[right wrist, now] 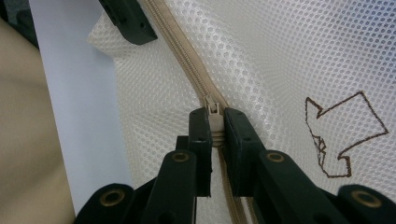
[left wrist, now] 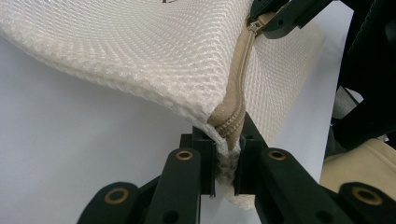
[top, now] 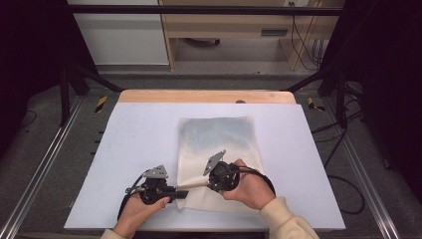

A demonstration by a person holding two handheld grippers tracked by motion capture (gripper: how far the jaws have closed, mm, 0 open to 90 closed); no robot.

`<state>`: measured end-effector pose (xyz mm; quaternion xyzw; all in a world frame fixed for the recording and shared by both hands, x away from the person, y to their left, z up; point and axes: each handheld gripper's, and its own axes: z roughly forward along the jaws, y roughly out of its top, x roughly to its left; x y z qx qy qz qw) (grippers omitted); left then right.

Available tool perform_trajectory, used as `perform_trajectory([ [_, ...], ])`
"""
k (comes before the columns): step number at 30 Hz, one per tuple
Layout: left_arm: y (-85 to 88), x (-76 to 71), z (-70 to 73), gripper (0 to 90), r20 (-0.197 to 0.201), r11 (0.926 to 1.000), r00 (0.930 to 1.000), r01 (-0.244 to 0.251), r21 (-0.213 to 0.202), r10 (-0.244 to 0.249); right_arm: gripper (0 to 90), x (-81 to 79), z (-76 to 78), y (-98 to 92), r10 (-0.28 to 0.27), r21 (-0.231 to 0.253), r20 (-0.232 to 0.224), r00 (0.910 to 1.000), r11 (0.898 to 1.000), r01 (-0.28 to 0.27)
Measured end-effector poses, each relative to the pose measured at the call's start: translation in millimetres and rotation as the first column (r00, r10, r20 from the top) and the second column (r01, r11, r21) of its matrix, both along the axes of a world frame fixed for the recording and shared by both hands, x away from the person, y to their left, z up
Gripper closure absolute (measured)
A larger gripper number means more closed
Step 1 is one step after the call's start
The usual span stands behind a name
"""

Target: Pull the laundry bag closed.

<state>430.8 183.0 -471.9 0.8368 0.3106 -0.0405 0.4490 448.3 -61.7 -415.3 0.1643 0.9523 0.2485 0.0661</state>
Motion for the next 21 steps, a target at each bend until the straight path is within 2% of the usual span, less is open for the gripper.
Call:
perform_trajectory([
  [21,-1.4,-1.0,0.2,82.0,0.013,1.0000,0.9999,-0.007,0.001,0.007,82.2,-2.2,0.8,-9.6,-0.016,0.011,0.001,0.9999,1.000,0.016],
])
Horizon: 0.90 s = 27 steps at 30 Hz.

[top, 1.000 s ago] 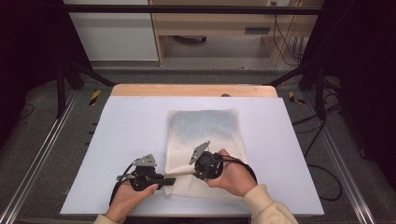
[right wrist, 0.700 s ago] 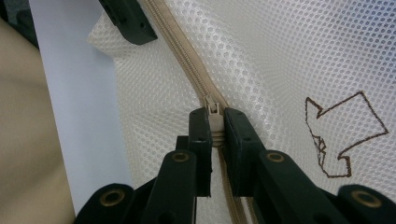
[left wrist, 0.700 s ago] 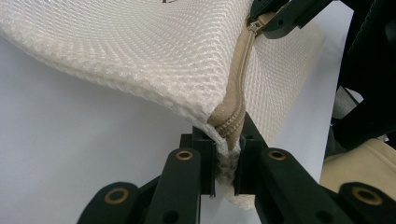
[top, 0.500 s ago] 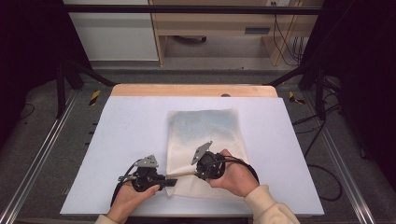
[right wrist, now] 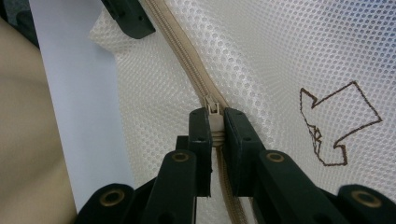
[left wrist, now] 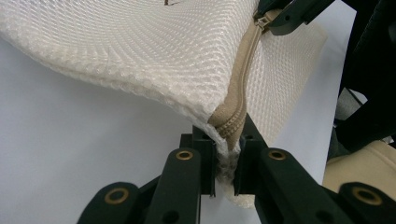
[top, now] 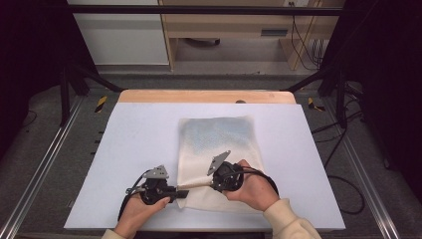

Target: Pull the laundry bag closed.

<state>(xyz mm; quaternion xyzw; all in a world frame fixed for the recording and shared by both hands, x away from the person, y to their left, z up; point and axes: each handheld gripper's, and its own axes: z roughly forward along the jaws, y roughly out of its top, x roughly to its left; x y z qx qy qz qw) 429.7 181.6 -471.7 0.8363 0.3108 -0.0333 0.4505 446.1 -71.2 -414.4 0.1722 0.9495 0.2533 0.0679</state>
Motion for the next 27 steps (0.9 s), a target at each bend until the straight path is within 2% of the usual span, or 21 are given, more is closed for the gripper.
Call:
perform_trajectory([
  [27,-0.3,-1.6,2.9,82.0,0.020,1.0000,0.9998,0.009,0.002,-0.009,82.2,-4.0,1.2,-14.3,-0.024,0.012,0.016,0.9996,1.000,0.024],
])
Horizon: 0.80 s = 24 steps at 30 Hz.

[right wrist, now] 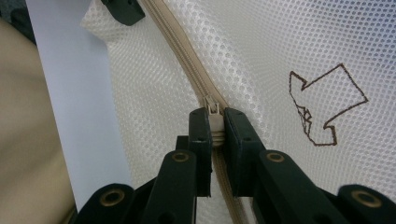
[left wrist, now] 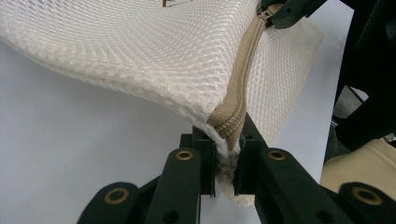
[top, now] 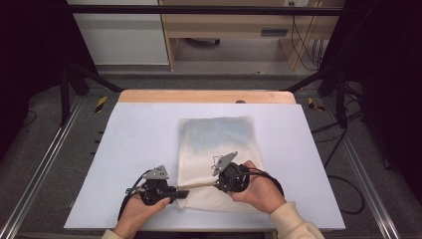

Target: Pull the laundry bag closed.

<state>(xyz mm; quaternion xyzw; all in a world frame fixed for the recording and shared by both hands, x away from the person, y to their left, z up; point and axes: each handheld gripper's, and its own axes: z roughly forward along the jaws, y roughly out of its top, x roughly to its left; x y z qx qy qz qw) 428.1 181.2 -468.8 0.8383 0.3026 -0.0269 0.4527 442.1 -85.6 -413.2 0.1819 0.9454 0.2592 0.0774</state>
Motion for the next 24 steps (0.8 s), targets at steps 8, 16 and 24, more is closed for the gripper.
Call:
perform_trajectory([
  [8,0.0,0.2,-0.2,81.9,0.001,1.0000,1.0000,-0.001,0.000,0.001,82.2,0.4,-0.4,-2.7,-0.004,0.003,-0.002,1.0000,1.000,0.004],
  [16,-0.1,-0.3,0.4,82.0,0.003,1.0000,1.0000,0.000,0.000,0.000,82.1,-0.7,-0.8,-3.1,-0.008,0.010,0.002,1.0000,1.000,0.008],
  [24,-0.1,-0.4,0.7,81.9,0.007,1.0000,1.0000,0.000,0.005,0.000,82.2,-0.4,-2.5,-4.6,-0.006,0.013,-0.001,1.0000,1.000,0.006],
])
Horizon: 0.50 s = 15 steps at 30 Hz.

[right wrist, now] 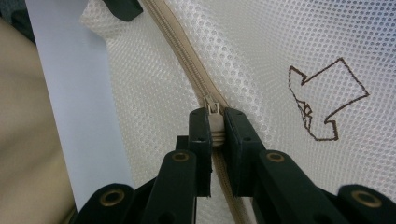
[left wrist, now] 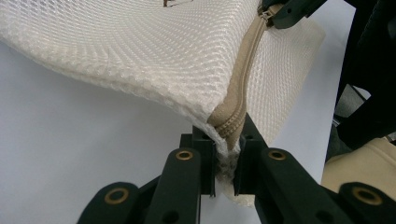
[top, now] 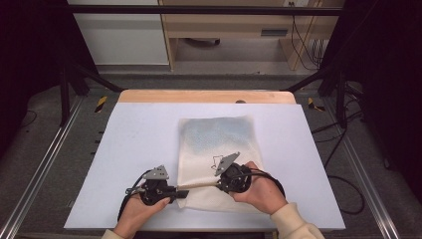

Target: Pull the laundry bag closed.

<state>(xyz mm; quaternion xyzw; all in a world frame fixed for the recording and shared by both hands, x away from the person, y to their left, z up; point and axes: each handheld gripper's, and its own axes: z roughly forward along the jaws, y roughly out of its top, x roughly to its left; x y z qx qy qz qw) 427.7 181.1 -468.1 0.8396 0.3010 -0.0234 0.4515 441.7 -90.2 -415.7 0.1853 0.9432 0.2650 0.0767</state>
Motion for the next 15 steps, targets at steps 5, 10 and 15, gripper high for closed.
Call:
perform_trajectory([
  [5,-0.3,-0.4,0.1,81.9,0.002,1.0000,1.0000,0.002,0.003,-0.002,82.1,-1.1,0.1,-2.4,-0.001,0.006,-0.002,1.0000,1.000,0.001],
  [10,-0.2,-0.6,0.4,82.0,0.007,0.9999,1.0000,0.003,0.010,-0.003,82.1,-0.5,-1.1,-3.4,-0.008,0.002,-0.005,1.0000,1.000,0.008],
  [15,0.0,-0.5,0.7,81.9,0.009,0.9999,1.0000,0.003,0.012,-0.003,82.2,-0.6,-1.2,-2.6,-0.007,0.001,-0.008,0.9999,1.000,0.007],
])
